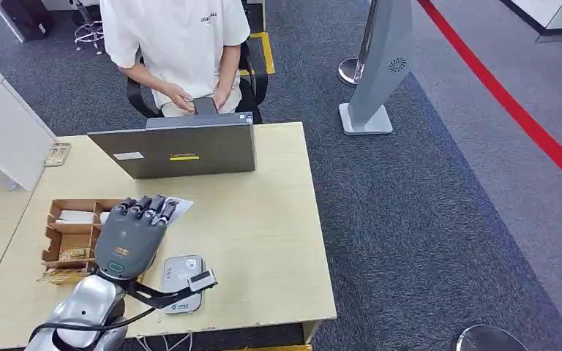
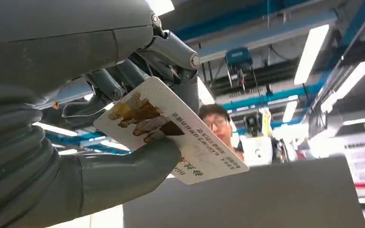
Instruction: Pass the card to the sensor for recognition and then transmit it.
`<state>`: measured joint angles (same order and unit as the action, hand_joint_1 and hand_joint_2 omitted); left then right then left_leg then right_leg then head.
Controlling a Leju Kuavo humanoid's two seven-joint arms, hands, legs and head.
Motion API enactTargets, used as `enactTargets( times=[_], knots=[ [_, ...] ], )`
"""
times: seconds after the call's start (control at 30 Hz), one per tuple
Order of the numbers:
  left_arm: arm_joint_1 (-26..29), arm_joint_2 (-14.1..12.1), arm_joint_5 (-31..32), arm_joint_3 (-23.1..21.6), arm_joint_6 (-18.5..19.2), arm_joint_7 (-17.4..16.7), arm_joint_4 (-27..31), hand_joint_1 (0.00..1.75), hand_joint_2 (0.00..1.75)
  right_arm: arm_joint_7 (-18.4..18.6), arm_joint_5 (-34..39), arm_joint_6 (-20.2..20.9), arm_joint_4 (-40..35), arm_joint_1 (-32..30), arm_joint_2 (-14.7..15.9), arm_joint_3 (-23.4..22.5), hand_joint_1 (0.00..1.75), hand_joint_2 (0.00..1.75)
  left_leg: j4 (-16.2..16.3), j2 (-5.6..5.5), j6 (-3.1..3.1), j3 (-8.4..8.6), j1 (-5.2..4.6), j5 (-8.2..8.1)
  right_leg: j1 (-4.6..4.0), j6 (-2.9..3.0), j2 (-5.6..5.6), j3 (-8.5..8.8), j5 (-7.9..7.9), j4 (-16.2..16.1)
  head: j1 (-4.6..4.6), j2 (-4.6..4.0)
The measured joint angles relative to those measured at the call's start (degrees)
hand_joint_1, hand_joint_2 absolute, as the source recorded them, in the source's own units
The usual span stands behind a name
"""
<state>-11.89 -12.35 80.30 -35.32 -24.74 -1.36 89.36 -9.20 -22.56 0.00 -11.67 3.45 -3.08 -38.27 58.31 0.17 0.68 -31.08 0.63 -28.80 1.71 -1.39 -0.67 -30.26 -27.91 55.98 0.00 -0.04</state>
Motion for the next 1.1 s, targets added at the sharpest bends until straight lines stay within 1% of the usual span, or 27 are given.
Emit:
enactTargets(
  times=[0.07, 0.13, 0.2, 0.43, 0.53, 0.9, 1.1],
  knots=[
    [0.1, 0.1, -0.1, 0.0, 0.0, 0.0, -0.1, 1.75, 1.75, 0.1, 0.0, 0.0, 0.0, 0.0, 0.0, 0.0, 0.0, 1.75, 0.0, 0.0, 0.0, 0.0, 0.0, 0.0, 0.0, 0.0, 0.0, 0.0, 0.0, 0.0, 0.0, 0.0],
    [2.3, 1.2, -0.6, 0.1, 0.2, 0.0, -2.1, 1.75, 1.75, 0.3, -0.1, 0.1, 0.0, -0.2, 0.0, -0.3, 0.0, 1.75, 0.0, -0.01, 0.0, -0.01, 0.0, 0.0, 0.0, 0.0, 0.0, 0.0, 0.0, 0.0, -0.02, 0.0],
    [4.1, 3.2, -1.6, 0.5, 0.6, 0.0, -3.7, 1.75, 1.75, 0.2, -0.6, 0.1, 0.0, -0.3, -0.2, -0.4, 0.0, 1.75, 0.0, -0.01, 0.0, -0.01, 0.0, 0.0, 0.0, 0.0, 0.01, 0.0, 0.0, 0.0, 0.0, 0.0],
    [6.0, 5.2, -2.8, 1.3, 2.1, 0.4, -5.1, 1.75, 1.75, 0.7, -0.6, -0.2, 0.0, -0.3, -0.5, -1.3, 0.0, 1.75, 0.0, -0.02, 0.0, -0.02, 0.0, 0.0, 0.0, 0.0, 0.01, 0.0, 0.0, 0.0, -0.02, 0.0],
    [6.8, 5.9, -2.8, 1.7, 2.5, 0.0, -5.7, 1.75, 1.75, 0.8, -0.6, -0.4, 0.0, -0.3, -0.5, -1.7, 0.0, 1.75, 0.0, -0.02, 0.0, -0.02, 0.0, 0.0, 0.0, 0.0, 0.02, 0.0, 0.0, 0.0, 0.0, 0.0],
    [10.3, 8.4, -1.6, 6.6, 2.4, -2.2, -6.7, 1.75, 1.75, 1.7, -0.6, -1.8, 0.0, -0.3, -0.6, -3.5, 0.0, 1.75, 0.0, -0.02, 0.0, -0.02, 0.01, 0.0, -0.01, 0.0, 0.02, 0.0, 0.0, 0.0, 0.0, 0.0],
    [12.2, 9.2, -2.8, 9.3, 1.6, -1.9, -7.0, 1.75, 1.75, 1.7, -0.8, -2.0, 0.0, -0.3, -0.6, -4.1, 0.0, 1.75, 0.0, -0.02, 0.0, -0.02, 0.01, 0.0, -0.01, 0.0, 0.03, 0.0, -0.01, 0.0, 0.0, 0.0]
  ],
)
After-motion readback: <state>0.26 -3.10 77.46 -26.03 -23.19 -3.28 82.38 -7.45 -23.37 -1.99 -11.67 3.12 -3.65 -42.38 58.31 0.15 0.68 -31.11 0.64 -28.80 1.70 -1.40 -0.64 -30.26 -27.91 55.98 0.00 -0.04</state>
